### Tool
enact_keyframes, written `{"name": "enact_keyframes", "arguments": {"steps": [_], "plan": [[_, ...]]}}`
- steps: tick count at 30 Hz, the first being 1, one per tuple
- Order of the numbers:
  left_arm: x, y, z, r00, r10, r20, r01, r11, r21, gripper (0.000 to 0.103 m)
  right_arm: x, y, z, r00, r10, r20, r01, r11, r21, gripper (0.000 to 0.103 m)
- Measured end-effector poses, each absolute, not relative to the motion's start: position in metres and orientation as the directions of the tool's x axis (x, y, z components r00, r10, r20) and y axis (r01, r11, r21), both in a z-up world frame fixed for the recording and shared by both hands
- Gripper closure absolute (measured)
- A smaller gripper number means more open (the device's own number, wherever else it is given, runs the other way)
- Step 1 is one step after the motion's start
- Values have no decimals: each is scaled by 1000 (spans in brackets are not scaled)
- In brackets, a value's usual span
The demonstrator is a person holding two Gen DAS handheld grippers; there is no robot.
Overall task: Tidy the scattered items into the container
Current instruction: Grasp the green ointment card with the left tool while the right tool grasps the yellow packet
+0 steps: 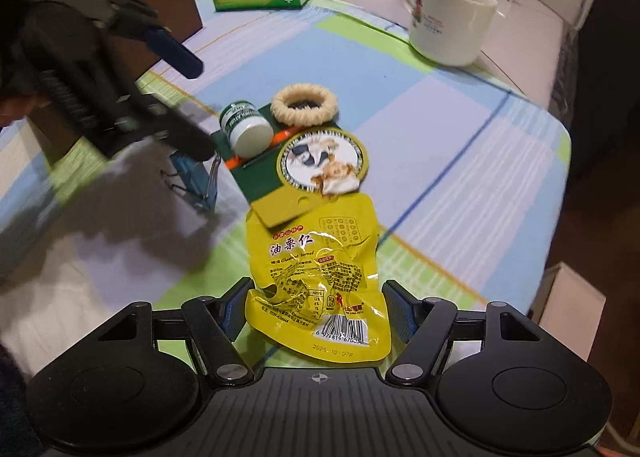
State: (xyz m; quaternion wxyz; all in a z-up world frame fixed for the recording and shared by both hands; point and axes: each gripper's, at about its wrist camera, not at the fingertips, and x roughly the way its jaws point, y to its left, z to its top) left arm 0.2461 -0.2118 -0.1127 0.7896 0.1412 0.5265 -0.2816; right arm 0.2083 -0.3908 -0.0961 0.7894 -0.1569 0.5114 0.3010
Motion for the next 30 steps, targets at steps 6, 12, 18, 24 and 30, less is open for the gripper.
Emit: {"name": "enact_keyframes", "arguments": {"steps": [6, 12, 18, 24, 30], "plan": [[262, -224, -136, 252, -275, -928, 581, 809, -83, 45, 201, -402, -93, 308, 302, -902, -564, 821, 83, 34], [259, -224, -128, 255, -308, -916, 627, 775, -86, 73, 195, -408, -79, 335, 307, -891, -540, 837, 85, 34], [237, -209, -88, 315, -304, -899, 710, 704, 10, 73, 184, -407, -64, 362, 327, -873, -533, 841, 94, 34], [204, -181, -52, 373, -305, -876, 706, 706, 55, 73, 167, -398, -48, 387, 354, -851, -546, 832, 98, 34], [168, -156, -31, 407, -287, -867, 685, 724, 82, 73, 149, -389, -34, 404, 361, -840, -569, 819, 79, 34]]}}
